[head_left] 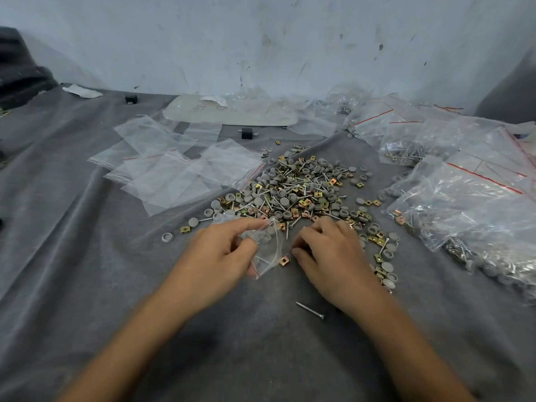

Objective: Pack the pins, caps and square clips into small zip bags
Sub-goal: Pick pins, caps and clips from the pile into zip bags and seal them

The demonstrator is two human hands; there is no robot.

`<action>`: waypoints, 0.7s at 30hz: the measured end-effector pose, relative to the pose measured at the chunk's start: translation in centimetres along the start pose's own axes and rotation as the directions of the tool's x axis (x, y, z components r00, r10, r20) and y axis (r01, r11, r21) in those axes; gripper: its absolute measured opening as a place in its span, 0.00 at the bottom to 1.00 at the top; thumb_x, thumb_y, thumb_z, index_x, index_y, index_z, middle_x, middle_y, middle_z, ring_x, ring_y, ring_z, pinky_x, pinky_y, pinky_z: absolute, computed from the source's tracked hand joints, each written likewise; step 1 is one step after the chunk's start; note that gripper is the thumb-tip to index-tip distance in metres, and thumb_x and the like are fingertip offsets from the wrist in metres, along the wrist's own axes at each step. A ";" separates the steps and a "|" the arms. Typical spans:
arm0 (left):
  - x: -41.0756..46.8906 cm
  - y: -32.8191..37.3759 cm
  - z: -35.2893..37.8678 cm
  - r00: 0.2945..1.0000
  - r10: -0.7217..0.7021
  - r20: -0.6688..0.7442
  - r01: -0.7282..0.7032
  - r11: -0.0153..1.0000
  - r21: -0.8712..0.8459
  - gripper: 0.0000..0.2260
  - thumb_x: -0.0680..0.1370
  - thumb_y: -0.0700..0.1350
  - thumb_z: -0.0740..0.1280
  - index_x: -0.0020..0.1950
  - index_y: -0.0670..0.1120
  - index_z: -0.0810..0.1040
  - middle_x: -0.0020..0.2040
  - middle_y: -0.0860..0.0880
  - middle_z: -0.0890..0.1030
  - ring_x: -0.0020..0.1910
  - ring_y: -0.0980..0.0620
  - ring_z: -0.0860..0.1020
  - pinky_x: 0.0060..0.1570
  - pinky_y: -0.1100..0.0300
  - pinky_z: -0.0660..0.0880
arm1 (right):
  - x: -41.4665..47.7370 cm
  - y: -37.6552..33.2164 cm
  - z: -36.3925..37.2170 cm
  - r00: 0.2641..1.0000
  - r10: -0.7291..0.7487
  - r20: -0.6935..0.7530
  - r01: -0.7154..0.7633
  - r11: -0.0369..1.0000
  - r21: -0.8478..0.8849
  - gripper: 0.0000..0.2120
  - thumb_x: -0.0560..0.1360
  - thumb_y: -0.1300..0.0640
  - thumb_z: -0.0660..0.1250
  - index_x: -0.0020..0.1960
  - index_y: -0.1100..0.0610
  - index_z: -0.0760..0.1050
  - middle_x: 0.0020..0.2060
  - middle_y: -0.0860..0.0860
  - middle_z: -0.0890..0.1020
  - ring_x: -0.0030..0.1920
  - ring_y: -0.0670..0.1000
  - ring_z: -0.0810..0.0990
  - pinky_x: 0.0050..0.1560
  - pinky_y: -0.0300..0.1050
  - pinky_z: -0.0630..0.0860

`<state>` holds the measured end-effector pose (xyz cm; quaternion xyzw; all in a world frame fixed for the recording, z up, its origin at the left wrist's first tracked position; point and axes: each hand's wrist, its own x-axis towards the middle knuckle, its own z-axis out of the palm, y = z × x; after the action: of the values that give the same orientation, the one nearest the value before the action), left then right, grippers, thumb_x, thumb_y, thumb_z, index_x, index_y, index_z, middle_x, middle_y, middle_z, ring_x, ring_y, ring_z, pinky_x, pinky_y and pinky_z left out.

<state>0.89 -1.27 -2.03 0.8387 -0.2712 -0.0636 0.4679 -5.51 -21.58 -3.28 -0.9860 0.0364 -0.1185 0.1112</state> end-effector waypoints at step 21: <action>0.0 -0.1 0.0 1.000 0.000 0.003 0.000 1.000 0.004 0.20 0.74 0.50 0.59 0.63 0.62 0.81 0.31 0.53 0.84 0.31 0.62 0.81 0.36 0.53 0.79 | -0.3 -1.2 -2.4 0.987 0.050 0.154 -0.161 0.410 0.898 0.06 0.76 0.61 0.73 0.48 0.50 0.84 0.39 0.45 0.85 0.40 0.42 0.81 0.39 0.34 0.76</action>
<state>0.97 -1.23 -2.11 0.8394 -0.2722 -0.0645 0.4659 -6.31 -20.89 -0.76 -0.7702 0.0228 -0.0611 0.6344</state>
